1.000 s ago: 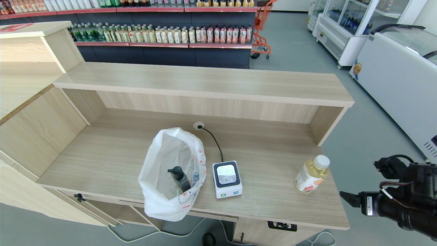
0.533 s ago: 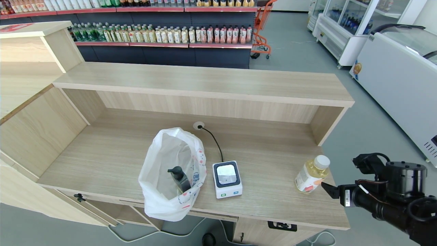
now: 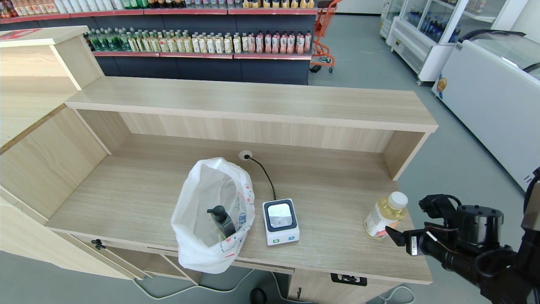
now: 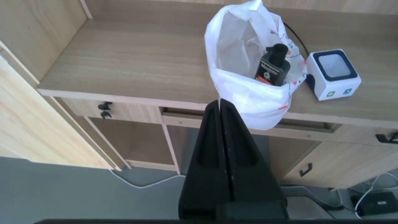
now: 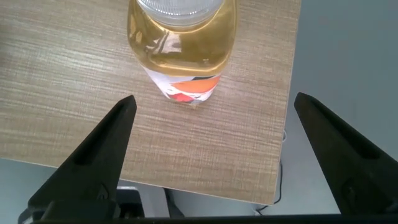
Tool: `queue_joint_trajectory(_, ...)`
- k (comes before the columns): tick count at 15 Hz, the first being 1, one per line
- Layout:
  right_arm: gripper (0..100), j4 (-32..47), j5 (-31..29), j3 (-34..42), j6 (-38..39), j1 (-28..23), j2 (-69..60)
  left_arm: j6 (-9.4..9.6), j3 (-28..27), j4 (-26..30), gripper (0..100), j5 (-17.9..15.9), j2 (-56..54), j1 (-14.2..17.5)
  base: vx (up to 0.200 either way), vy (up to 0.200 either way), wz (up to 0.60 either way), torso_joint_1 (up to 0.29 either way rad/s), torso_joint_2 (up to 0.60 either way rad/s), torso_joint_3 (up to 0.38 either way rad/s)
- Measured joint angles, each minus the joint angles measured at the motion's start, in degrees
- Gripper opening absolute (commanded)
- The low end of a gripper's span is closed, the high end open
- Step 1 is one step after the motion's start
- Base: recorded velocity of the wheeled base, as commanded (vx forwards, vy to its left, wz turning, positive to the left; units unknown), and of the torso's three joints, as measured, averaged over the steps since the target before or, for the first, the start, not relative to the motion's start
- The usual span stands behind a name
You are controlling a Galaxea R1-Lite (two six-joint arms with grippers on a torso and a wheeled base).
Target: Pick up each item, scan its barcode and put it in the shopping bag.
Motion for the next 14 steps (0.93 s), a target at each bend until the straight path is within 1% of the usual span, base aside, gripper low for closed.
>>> queue_joint_trajectory(2,100,-3.3,0.1,-0.2,0.0,0.3,2.1,0.02,0.0,0.0,0,0.0,0.0,0.0,0.0,0.0,0.0,0.0,0.0,0.0)
queue_joint_trajectory(5,100,-5.8,0.3,-0.8,-0.2,0.8,4.8,0.02,0.0,0.0,0,0.0,0.0,0.0,0.0,0.0,0.0,0.0,0.0,0.0)
queue_joint_trajectory(8,100,-8.5,1.3,-3.2,-0.4,1.4,7.4,0.0,0.0,0.0,0,0.0,0.0,0.0,0.0,0.0,0.0,0.0,0.0,0.0)
queue_joint_trajectory(14,100,-9.0,1.4,-7.5,-1.2,1.9,11.0,0.0,0.0,0.0,0,0.0,0.0,0.0,0.0,0.0,0.0,0.0,0.0,0.0)
